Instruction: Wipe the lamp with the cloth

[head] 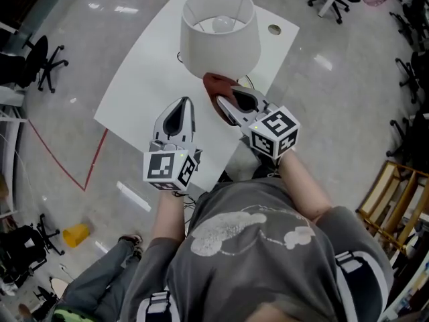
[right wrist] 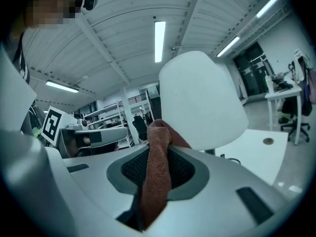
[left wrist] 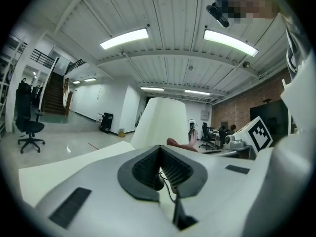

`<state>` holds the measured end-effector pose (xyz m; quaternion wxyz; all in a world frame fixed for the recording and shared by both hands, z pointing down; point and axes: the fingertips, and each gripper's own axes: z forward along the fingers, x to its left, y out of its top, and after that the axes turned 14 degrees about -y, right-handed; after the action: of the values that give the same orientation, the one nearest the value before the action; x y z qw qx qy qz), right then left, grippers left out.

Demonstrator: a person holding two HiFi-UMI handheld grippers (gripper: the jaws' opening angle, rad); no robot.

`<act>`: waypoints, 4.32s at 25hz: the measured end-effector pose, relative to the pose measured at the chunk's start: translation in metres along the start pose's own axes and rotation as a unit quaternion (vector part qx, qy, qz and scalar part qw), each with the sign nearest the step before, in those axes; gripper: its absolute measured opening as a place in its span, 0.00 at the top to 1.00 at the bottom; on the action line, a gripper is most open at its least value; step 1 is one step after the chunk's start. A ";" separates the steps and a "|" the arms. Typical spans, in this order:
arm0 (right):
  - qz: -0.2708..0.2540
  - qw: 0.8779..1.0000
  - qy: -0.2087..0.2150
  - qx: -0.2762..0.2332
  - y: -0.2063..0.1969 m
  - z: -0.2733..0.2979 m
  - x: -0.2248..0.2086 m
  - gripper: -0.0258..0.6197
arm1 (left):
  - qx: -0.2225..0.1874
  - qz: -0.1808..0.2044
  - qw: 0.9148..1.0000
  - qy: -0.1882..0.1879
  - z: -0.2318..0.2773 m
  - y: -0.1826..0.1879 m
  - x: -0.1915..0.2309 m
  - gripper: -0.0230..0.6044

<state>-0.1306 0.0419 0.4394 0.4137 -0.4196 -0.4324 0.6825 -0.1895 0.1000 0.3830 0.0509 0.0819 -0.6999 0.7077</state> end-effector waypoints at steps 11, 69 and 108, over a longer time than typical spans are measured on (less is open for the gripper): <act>0.006 0.999 -0.015 -0.045 0.025 -0.014 0.025 0.83 | 0.007 0.002 1.000 -0.024 -0.020 -0.005 -0.001 0.95; 0.047 0.968 -0.238 -0.060 0.039 0.051 0.067 0.83 | 0.042 -0.007 0.973 -0.226 0.010 0.026 0.093 0.95; 0.098 0.939 -0.309 -0.112 0.089 0.095 0.037 0.83 | 0.024 0.022 0.969 -0.246 0.041 0.067 0.120 0.95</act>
<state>-0.2484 0.0276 0.3744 0.1410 -0.2716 -0.5697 0.7628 -0.3179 0.0526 0.3400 -0.1402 0.2391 -0.6750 0.6838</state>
